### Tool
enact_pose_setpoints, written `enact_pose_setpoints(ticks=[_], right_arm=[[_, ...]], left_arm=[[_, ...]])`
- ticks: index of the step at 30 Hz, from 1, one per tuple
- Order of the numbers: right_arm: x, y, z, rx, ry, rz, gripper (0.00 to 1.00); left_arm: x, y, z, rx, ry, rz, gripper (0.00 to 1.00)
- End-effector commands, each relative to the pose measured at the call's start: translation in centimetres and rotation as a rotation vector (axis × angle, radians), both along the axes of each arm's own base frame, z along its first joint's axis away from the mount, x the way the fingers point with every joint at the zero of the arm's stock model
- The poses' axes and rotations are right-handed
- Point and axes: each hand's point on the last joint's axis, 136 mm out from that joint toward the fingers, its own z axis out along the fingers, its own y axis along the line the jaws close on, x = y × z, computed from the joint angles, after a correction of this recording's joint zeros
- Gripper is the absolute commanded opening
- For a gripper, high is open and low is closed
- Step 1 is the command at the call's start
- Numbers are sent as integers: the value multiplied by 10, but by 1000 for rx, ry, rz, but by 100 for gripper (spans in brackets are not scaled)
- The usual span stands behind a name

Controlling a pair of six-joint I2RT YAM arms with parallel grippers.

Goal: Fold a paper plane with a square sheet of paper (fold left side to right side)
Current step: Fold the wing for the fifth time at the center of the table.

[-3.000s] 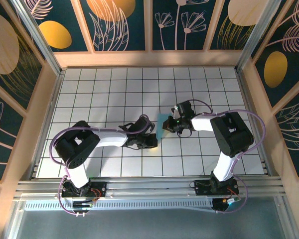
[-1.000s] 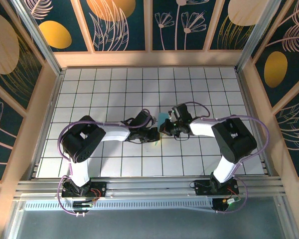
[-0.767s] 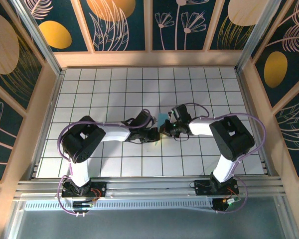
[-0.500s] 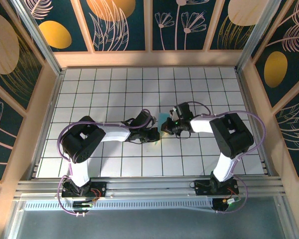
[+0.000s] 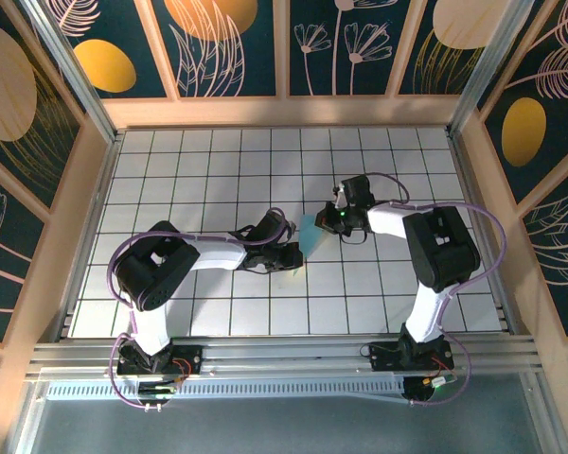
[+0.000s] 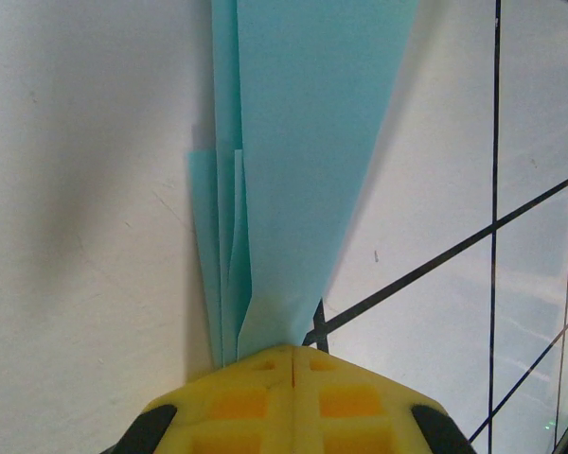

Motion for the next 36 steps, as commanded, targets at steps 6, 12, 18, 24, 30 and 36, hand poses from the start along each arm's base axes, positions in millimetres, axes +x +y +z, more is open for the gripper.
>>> enact_pose_setpoints(ticks=[6,12,18,24,30,36], right_arm=[[-17,2,-29,-16,75,8,0],[-30,-5,-42,-42,118,15,0],[-36,-4,-45,-39,133,26,0],[-37,-4,-44,-47,130,29,0],[-37,-7,-46,-68,133,29,0],[-38,-11,-50,-92,141,30,0]], left_arm=[[-8,9,2,43,50,16,0],[8,-14,26,-64,37,-14,0],[21,-28,21,-66,32,-34,0],[24,-26,3,-23,41,-35,0],[7,-13,-10,2,74,-50,0],[-20,6,-22,45,106,-85,0]])
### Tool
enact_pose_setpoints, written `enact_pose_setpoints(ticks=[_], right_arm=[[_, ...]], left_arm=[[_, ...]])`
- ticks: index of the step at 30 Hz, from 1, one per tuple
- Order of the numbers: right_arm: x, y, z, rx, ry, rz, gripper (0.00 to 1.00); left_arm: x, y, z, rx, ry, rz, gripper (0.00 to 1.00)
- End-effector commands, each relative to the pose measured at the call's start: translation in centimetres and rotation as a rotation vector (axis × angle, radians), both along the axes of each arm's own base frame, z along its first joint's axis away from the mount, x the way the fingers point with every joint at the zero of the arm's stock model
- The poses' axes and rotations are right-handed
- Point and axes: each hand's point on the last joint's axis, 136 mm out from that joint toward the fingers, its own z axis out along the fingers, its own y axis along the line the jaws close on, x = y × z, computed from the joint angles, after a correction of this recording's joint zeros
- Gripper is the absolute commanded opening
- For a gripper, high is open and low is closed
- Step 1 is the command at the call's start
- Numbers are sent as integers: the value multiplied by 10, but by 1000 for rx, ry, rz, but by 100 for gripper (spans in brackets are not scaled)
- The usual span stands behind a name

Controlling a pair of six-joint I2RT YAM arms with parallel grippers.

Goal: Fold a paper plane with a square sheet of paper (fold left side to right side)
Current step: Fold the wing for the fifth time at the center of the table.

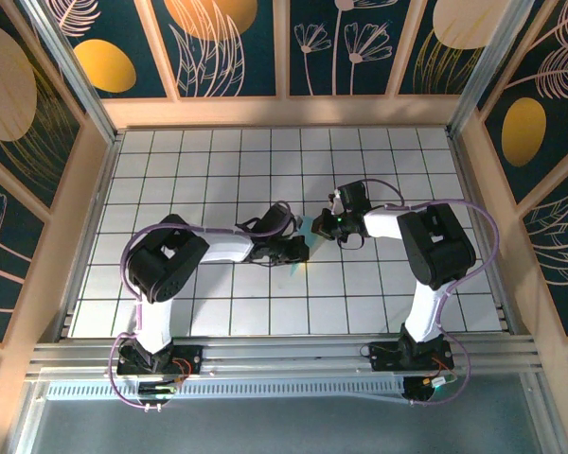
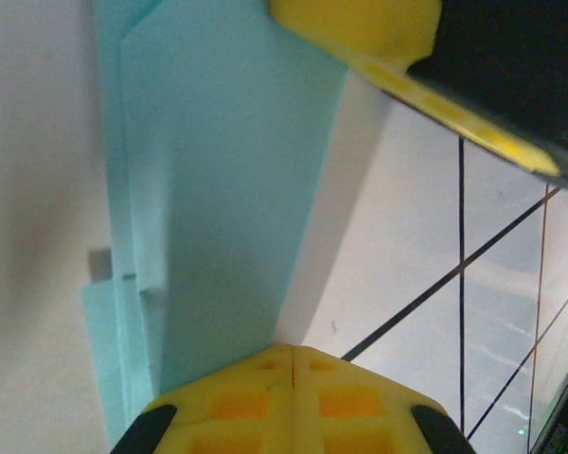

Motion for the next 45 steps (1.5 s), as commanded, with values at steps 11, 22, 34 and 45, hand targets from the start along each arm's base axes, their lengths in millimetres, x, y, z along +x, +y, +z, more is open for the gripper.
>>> enact_pose_setpoints(ticks=[11,22,34,45], right_arm=[[-14,-21,-31,-128,92,9,0],[29,-11,42,-130,-98,8,24],[2,-10,84,-360,-55,-219,49],[-6,18,79,-828,20,-327,50]], left_arm=[[-80,48,-22,125,96,-105,0],[-53,55,40,7,-101,15,0],[39,133,70,116,-305,487,10],[39,177,79,232,-420,613,49]])
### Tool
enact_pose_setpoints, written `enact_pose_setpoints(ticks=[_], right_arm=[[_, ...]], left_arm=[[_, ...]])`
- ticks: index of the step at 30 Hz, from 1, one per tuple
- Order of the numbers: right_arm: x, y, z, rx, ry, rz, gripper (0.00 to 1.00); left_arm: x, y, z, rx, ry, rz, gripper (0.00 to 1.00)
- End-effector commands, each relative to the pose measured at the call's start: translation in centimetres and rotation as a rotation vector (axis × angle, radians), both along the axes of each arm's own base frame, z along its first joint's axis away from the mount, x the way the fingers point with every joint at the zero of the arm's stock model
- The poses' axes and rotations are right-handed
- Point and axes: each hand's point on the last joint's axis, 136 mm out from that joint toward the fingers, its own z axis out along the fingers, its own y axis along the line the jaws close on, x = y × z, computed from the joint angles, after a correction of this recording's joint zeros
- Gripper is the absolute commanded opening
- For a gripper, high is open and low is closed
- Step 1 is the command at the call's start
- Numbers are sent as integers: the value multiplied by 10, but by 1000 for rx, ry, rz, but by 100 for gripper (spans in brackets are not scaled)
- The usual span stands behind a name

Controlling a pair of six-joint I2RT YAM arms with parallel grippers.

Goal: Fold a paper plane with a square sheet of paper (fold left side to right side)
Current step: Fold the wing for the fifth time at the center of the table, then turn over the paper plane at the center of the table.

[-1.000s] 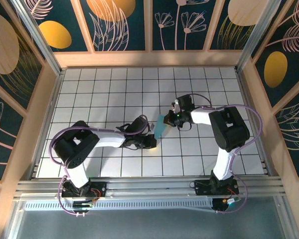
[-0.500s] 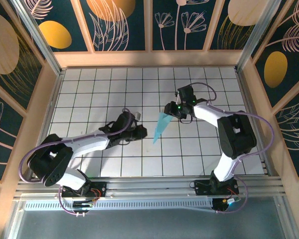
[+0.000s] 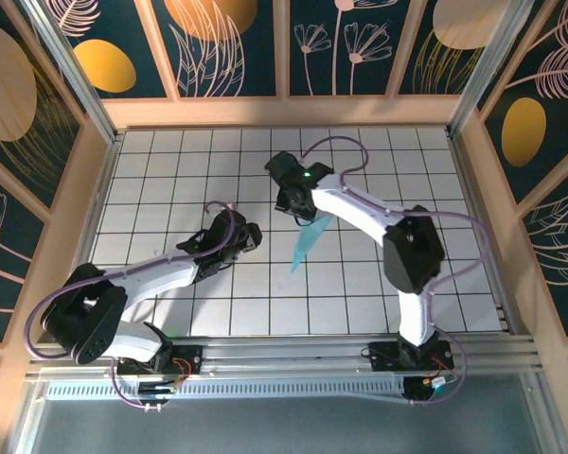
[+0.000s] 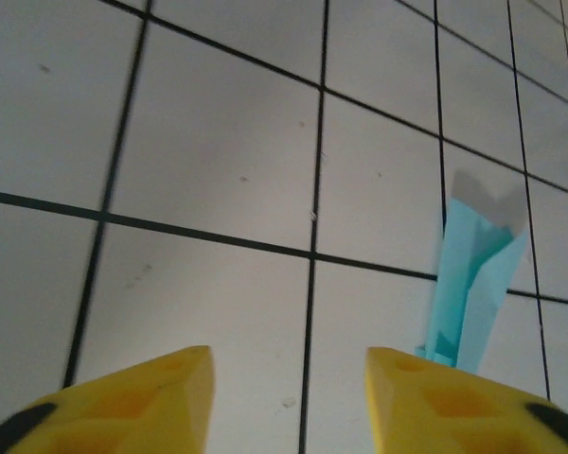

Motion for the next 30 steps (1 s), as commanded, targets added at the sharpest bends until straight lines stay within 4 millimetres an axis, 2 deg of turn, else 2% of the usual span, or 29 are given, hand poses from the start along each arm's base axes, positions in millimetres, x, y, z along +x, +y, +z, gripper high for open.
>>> enact_pose_setpoints(ticks=[1,5,12,30], right_arm=[[-17,-37,-23,-261,81,-95,50],[-15,-29,-35,-321,93,-87,49],[-20,-29,-58,-375,133,-82,42],[-32,-32,-87,-371,190,-77,33]], left_arm=[[-1,22,4,47,-39,69,50],[-7,27,5,32,-54,72,54],[-13,32,-2,41,-41,75,55],[-15,33,-9,56,-21,70,56]])
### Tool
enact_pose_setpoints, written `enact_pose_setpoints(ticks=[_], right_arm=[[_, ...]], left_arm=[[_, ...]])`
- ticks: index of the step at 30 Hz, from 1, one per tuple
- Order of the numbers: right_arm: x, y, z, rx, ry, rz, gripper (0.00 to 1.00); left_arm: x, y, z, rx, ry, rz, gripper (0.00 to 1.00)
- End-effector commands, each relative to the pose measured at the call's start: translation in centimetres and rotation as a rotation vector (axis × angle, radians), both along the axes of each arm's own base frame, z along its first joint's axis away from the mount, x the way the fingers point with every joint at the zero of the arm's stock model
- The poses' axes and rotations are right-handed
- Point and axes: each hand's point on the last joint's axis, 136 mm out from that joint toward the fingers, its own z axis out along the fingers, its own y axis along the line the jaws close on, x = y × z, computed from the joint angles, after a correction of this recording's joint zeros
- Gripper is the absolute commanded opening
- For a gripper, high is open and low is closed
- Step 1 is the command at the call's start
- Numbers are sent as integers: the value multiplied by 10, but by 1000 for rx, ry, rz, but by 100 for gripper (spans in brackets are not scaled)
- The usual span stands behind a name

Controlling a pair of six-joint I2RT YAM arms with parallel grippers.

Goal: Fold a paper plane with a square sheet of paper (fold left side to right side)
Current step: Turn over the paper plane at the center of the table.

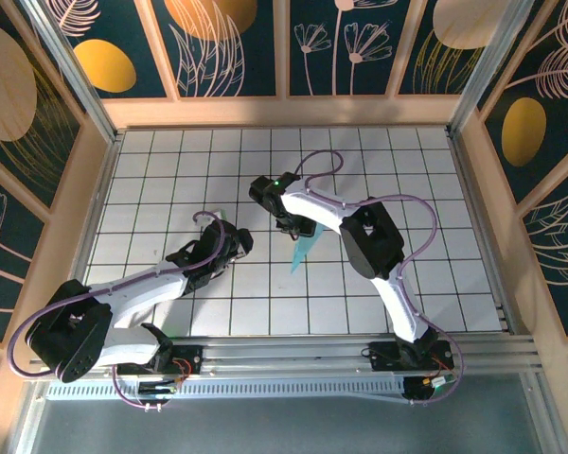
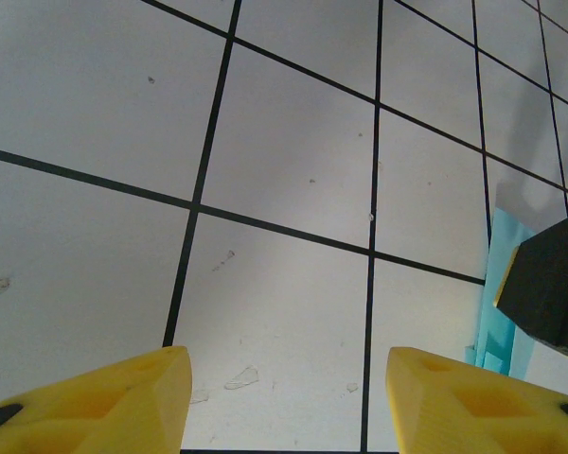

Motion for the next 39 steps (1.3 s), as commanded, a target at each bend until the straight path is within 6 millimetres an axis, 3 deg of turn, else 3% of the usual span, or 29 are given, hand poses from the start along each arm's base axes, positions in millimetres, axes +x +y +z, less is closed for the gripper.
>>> enact_pose_setpoints(ticks=[1,8,11,16,20,27,33,36,39], right_arm=[[-7,-4,-13,-29,15,-23,32],[-12,-4,-17,-30,25,-22,24],[-14,-4,-16,-27,25,-23,23],[-16,-1,-9,-13,17,-20,14],[-14,-2,17,-5,-40,-19,0],[-4,-2,75,100,-229,33,0],[5,16,119,374,-455,267,0],[1,26,136,654,-532,412,0],[-5,15,146,994,-575,461,0]], left_arm=[[-1,7,-4,21,6,18,56],[-2,8,-5,27,10,22,57],[-1,8,-1,18,1,21,57],[0,7,8,3,-18,18,61],[3,4,18,-78,-18,3,65],[10,4,45,-275,-29,-53,69],[15,-5,65,-456,-35,-126,70],[15,-11,72,-498,-38,-158,70],[14,-14,74,-514,-39,-170,69]])
